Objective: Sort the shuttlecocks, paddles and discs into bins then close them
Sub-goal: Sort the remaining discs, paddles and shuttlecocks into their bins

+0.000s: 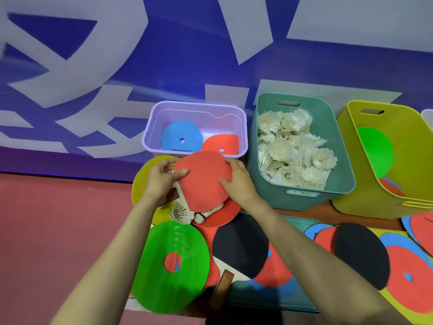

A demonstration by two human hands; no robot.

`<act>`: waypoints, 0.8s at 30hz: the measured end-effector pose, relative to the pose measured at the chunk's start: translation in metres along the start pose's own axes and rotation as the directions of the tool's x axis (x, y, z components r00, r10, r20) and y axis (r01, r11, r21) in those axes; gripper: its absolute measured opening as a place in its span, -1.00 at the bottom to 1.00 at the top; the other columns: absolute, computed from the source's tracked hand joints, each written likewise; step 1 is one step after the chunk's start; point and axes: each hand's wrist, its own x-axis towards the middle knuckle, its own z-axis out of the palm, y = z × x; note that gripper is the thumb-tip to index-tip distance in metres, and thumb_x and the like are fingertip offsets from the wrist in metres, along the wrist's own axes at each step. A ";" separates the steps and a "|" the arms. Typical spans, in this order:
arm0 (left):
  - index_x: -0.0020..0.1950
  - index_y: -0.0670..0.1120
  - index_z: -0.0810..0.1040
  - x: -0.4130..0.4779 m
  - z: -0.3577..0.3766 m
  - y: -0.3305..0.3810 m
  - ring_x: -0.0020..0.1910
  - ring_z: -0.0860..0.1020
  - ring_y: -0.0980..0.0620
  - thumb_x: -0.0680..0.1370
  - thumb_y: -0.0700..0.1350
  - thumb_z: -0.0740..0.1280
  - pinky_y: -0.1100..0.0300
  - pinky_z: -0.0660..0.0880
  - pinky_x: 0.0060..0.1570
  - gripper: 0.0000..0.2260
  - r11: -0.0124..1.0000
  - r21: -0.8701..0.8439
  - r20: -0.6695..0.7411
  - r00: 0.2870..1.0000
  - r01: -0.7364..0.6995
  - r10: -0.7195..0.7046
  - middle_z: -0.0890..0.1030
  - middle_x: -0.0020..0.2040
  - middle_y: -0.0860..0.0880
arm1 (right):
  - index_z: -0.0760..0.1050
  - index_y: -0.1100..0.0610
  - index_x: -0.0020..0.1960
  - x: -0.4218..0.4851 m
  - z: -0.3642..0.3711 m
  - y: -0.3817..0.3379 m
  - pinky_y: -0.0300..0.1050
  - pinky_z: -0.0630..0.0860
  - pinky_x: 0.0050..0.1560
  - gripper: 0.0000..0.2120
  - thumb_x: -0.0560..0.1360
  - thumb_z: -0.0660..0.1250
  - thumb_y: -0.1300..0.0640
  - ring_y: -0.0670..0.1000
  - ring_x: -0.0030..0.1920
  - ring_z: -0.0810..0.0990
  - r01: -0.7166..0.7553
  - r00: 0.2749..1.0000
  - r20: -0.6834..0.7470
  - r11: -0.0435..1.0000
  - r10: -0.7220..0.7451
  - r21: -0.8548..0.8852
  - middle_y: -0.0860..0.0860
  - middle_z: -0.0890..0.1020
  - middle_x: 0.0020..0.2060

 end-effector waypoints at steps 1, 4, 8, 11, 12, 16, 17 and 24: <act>0.15 -0.15 0.54 -0.002 0.002 0.001 -0.23 0.62 -0.06 0.42 -0.23 0.47 0.07 0.57 -0.26 -0.68 0.999 -0.041 0.003 1.000 0.023 -0.023 0.66 -0.10 -0.07 | 0.29 0.17 0.40 0.000 0.000 -0.001 -0.05 0.28 0.36 -0.45 0.44 0.34 0.27 0.12 0.30 0.39 0.009 1.000 -0.003 1.000 -0.009 0.002 0.13 0.37 0.31; 0.17 -0.13 0.53 -0.009 0.005 0.004 -0.32 0.61 0.02 0.43 -0.25 0.45 0.15 0.56 -0.39 -0.68 0.990 -0.120 0.015 0.997 0.076 -0.074 0.64 -0.18 -0.03 | 0.27 0.17 0.41 -0.001 -0.001 -0.003 -0.02 0.27 0.37 -0.44 0.45 0.34 0.26 0.11 0.32 0.37 0.023 1.000 -0.012 1.000 -0.022 0.008 0.12 0.35 0.33; 0.11 -0.05 0.53 -0.015 0.003 0.008 -0.38 0.62 0.07 0.46 -0.23 0.43 0.19 0.52 -0.49 -0.74 0.966 -0.216 0.032 0.989 0.145 -0.141 0.63 -0.16 -0.06 | 0.25 0.18 0.42 -0.003 -0.002 -0.003 -0.01 0.27 0.37 -0.44 0.46 0.32 0.26 0.11 0.33 0.36 0.053 0.998 -0.034 0.998 -0.052 0.032 0.11 0.33 0.35; 0.12 -0.05 0.53 -0.021 0.005 0.008 -0.38 0.63 0.07 0.47 -0.23 0.42 0.17 0.54 -0.49 -0.74 0.953 -0.258 0.029 0.987 0.159 -0.156 0.64 -0.19 -0.06 | 0.23 0.21 0.43 -0.006 -0.002 -0.002 -0.08 0.23 0.39 -0.44 0.47 0.31 0.27 0.10 0.35 0.33 0.070 0.997 -0.034 0.997 -0.068 0.041 0.12 0.31 0.36; 0.11 -0.05 0.53 -0.022 0.005 0.008 -0.39 0.63 0.08 0.47 -0.23 0.41 0.16 0.55 -0.49 -0.75 0.950 -0.270 0.022 0.987 0.158 -0.157 0.64 -0.18 -0.06 | 0.23 0.21 0.43 -0.007 -0.001 -0.001 -0.10 0.22 0.40 -0.43 0.47 0.32 0.27 0.10 0.36 0.32 0.077 0.997 -0.034 0.996 -0.075 0.045 0.12 0.30 0.36; 0.06 0.00 0.55 -0.026 0.006 0.009 -0.29 0.64 0.05 0.46 -0.22 0.42 0.12 0.59 -0.41 -0.78 0.940 -0.304 0.009 0.988 0.153 -0.157 0.63 -0.07 -0.10 | 0.14 0.18 0.48 -0.013 -0.001 0.001 -0.23 0.14 0.36 -0.35 0.47 0.34 0.25 0.06 0.39 0.27 0.084 0.994 -0.076 0.992 -0.077 0.094 0.12 0.24 0.40; 0.07 0.00 0.56 -0.027 0.005 0.010 -0.27 0.64 0.05 0.46 -0.22 0.42 0.11 0.59 -0.38 -0.77 0.936 -0.320 0.013 0.988 0.148 -0.152 0.63 -0.05 -0.11 | 0.11 0.15 0.49 -0.014 -0.002 0.000 -0.27 0.14 0.32 -0.33 0.47 0.35 0.24 0.05 0.38 0.28 0.065 0.994 -0.092 0.989 -0.054 0.130 0.11 0.24 0.40; 0.22 -0.02 0.53 -0.047 0.008 0.009 -0.22 0.60 0.13 0.52 -0.20 0.36 0.19 0.53 -0.25 -0.72 0.981 -0.144 -0.072 0.990 -0.132 0.123 0.60 -0.09 0.04 | 0.36 0.05 0.35 -0.013 -0.015 -0.011 -0.01 0.38 0.32 -0.46 0.42 0.36 0.33 -0.04 0.20 0.44 0.107 0.971 -0.235 0.945 -0.033 0.310 -0.09 0.37 0.17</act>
